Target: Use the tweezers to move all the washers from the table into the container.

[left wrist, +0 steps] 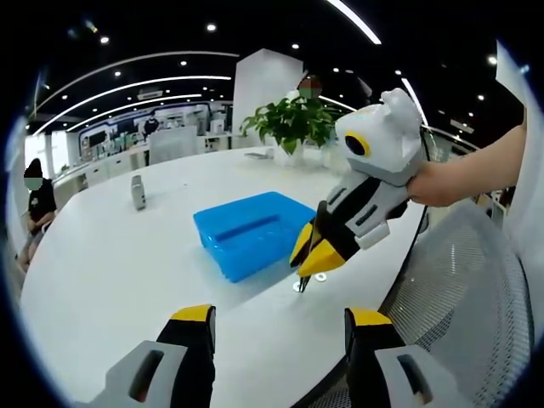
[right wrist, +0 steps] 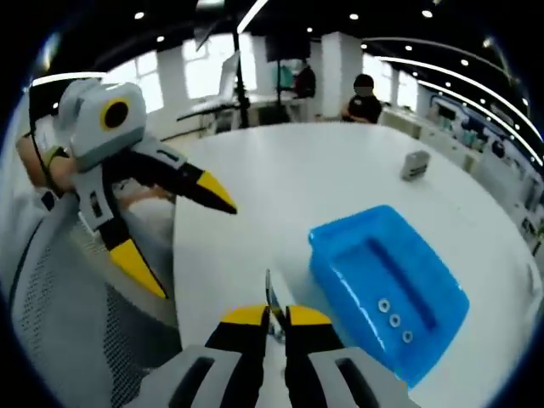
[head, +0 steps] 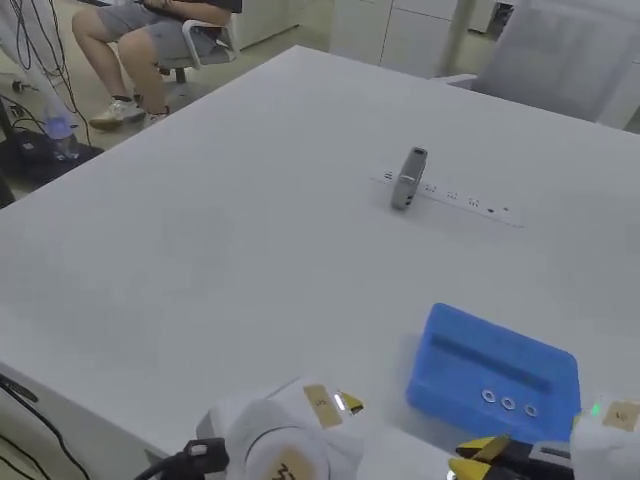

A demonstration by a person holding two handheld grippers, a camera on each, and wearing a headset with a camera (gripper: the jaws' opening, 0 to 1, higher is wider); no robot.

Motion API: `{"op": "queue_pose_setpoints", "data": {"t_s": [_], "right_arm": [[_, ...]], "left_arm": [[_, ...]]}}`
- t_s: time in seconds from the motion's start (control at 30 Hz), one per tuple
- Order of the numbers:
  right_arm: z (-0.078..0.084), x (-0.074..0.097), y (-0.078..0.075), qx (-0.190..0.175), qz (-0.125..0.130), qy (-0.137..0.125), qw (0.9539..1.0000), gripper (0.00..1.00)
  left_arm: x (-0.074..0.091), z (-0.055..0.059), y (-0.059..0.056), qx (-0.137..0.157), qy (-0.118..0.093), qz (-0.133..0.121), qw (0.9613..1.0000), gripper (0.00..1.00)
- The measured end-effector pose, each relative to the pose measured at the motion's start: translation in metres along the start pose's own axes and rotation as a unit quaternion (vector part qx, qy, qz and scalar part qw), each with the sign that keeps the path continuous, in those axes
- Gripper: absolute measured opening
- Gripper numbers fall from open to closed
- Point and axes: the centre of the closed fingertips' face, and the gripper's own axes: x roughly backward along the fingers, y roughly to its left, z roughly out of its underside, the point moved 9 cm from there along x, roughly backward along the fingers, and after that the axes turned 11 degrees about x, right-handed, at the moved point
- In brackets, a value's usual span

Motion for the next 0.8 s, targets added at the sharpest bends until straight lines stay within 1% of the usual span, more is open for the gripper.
{"op": "queue_pose_setpoints", "data": {"t_s": [0.07,0.17,0.23,0.3,0.33,0.4,0.53,0.7,0.77,0.8], "right_arm": [[-0.002,0.0,0.003,0.015,0.003,0.005,0.9999,0.04],[-0.002,0.0,0.003,0.013,0.001,0.003,0.9999,0.03],[-0.002,0.0,0.001,0.003,0.003,0.003,1.0,0.03],[-0.001,0.001,0.0,-0.019,0.0,0.0,0.9998,0.03],[-0.002,0.002,-0.001,-0.034,-0.001,-0.015,0.9993,0.03],[-0.006,0.005,-0.003,-0.05,0.002,-0.028,0.9984,0.03],[-0.012,0.013,-0.014,-0.083,0.007,-0.057,0.9949,0.03],[-0.021,0.022,-0.029,-0.093,0.016,-0.079,0.9924,0.03],[-0.026,0.025,-0.035,-0.092,0.02,-0.087,0.9918,0.03],[-0.032,0.028,-0.037,-0.088,0.023,-0.092,0.9916,0.03]], "left_arm": [[0.0,0.0,0.0,-0.001,0.0,0.0,1.0,0.61],[0.0,0.0,0.0,-0.001,0.0,0.0,1.0,0.61],[0.0,0.0,0.0,-0.001,0.0,0.0,1.0,0.61],[0.0,0.0,0.0,-0.001,-0.001,0.0,1.0,0.61],[0.0,0.0,0.0,-0.001,-0.001,0.0,1.0,0.61],[0.0,0.0,0.0,-0.001,-0.001,0.0,1.0,0.6],[0.0,0.0,0.0,-0.001,-0.002,0.0,1.0,0.6],[0.001,0.0,-0.001,-0.002,-0.002,0.0,1.0,0.6],[0.001,0.0,-0.001,-0.001,-0.001,0.0,1.0,0.6],[0.001,0.0,-0.001,-0.002,-0.001,0.0,1.0,0.6]]}}
